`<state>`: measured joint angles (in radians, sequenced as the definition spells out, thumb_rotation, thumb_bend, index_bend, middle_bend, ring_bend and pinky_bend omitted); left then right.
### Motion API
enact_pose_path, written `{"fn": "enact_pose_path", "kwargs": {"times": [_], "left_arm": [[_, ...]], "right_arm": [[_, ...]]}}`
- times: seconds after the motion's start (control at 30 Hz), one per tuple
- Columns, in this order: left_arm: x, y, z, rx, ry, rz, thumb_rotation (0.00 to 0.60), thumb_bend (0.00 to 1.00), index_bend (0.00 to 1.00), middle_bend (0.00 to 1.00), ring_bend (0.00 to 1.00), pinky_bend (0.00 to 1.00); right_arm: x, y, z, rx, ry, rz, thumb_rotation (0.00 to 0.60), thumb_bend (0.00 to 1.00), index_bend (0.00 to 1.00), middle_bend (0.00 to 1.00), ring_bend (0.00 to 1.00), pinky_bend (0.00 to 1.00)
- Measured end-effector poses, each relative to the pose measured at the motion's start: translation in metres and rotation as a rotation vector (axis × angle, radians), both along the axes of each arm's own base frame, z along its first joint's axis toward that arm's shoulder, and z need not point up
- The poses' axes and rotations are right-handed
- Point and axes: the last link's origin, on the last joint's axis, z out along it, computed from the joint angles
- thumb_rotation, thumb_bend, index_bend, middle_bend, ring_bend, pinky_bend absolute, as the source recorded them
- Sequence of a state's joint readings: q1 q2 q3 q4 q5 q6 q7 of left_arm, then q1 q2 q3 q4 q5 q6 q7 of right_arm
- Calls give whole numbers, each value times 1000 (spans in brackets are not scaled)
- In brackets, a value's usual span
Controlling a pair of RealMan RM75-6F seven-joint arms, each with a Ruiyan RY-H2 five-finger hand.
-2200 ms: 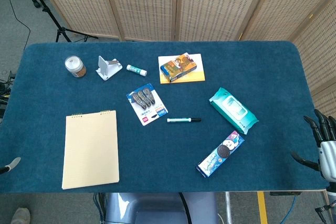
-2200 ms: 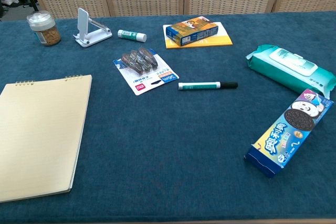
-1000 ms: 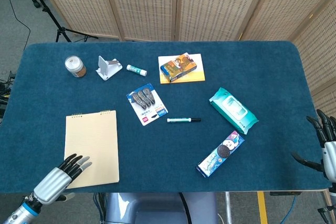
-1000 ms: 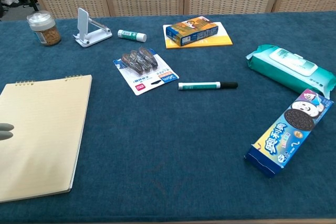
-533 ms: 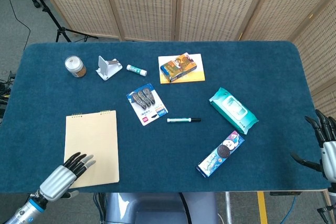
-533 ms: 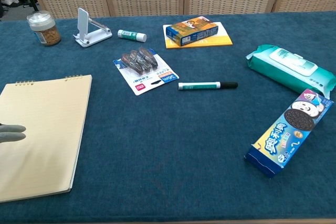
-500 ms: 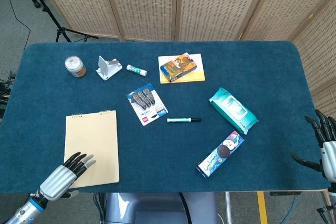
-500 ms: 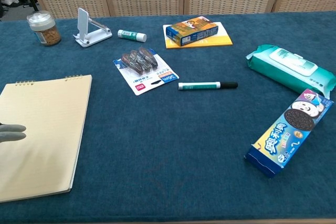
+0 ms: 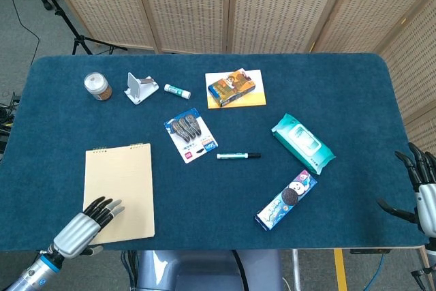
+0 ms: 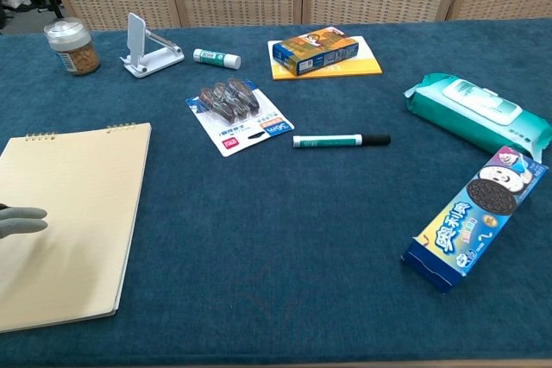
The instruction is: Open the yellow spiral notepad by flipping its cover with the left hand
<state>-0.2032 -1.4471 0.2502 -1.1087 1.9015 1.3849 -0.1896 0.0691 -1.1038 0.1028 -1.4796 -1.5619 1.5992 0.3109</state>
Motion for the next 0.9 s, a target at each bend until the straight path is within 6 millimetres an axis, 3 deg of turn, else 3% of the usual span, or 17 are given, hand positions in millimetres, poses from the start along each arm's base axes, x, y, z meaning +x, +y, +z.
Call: {"fn": "enact_pose_path", "kwargs": {"times": [0.5,0.73,0.9], "left_arm": [[-4,7,0,17,7,32,600,212,7,0,0,0],[-4,5,2,12,-18,32,600,301,202,0,0,0],[-6,4,3,7,-22,35,600,317,278,0,0,0]], "right_arm": [[0,-1,-1,8,-7,-2,600,0,124,0,0,0],[0,-1,0,10,-11,-2,600,0,124,0,0,0],[0,-1,-1,12,-12,-1,600,0,124,0,0,0]]}}
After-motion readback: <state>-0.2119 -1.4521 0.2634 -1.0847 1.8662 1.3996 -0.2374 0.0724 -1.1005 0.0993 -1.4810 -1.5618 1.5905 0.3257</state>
